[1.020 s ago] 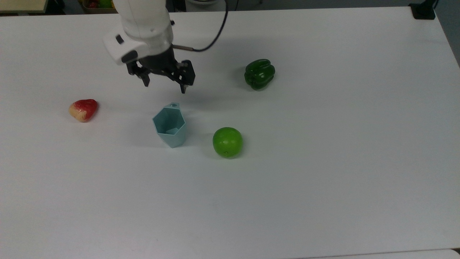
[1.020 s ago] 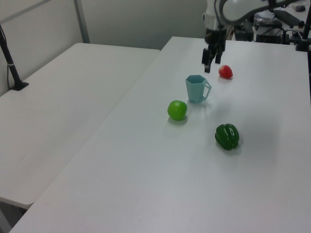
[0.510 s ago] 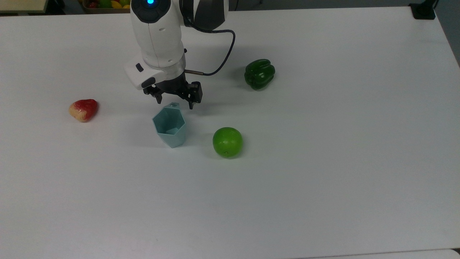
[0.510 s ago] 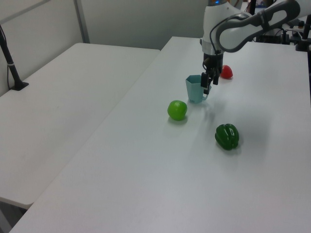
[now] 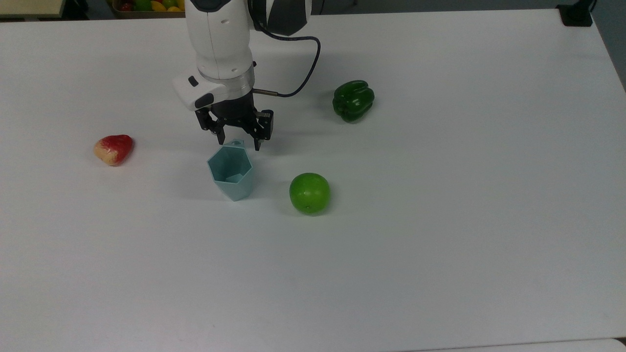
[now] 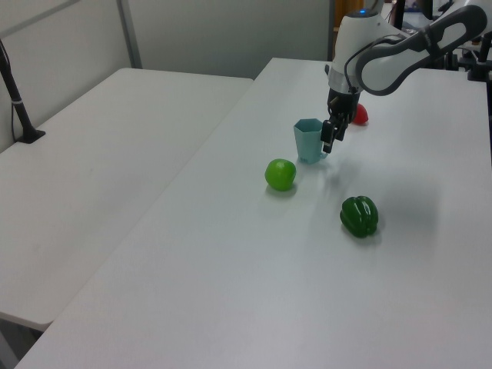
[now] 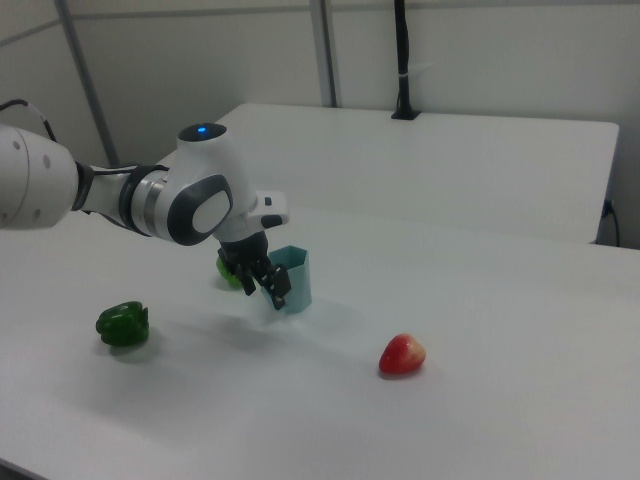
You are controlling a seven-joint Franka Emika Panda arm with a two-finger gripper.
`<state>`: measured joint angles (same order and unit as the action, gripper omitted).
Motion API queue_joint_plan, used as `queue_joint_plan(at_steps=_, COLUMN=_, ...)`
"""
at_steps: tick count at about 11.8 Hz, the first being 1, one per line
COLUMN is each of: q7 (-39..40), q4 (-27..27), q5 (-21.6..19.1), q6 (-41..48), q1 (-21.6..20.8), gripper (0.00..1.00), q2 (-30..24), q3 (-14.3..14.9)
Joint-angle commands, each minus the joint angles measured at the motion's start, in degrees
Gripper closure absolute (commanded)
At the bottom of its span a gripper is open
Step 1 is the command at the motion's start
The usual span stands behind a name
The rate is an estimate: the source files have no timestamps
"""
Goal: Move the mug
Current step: 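Lower the gripper and close it on the mug's rim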
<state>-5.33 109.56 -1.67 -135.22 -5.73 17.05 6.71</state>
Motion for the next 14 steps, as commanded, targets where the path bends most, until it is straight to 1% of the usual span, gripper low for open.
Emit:
queue_joint_plan(at_steps=1, q7=-0.91, q4=2.50, q5=1.14, q6=-1.80, q1=-0.59, gripper=0.38, q2=-2.28, q3=0.06)
queue_joint_plan(at_steps=3, q7=-0.91, q4=2.33, q5=1.14, q6=-1.89, q1=-0.59, gripper=0.40, q2=-2.28, q3=0.06)
queue_joint_plan(at_steps=5, q7=-1.00, q4=2.41, q5=1.14, q6=-4.60, q1=-0.59, gripper=0.41, q2=-2.11, q3=0.06)
queue_joint_plan(at_steps=7, q7=-0.91, q4=2.33, q5=1.23, q6=-4.88, q1=-0.68, gripper=0.43, q2=-1.67, q3=0.06)
queue_joint_plan(at_steps=9, q7=-0.91, q4=2.33, q5=1.84, q6=-4.88, q1=-0.68, gripper=0.55, q2=-1.14, q3=0.06)
queue_joint_plan(at_steps=11, q7=-0.91, q4=2.50, q5=3.07, q6=-4.88, q1=-1.55, gripper=0.59, q2=-0.88, q3=0.06)
queue_joint_plan(at_steps=14, q7=-0.83, q4=2.41, q5=3.16, q6=-4.88, q1=-1.56, gripper=0.77, q2=-0.88, q3=0.06)
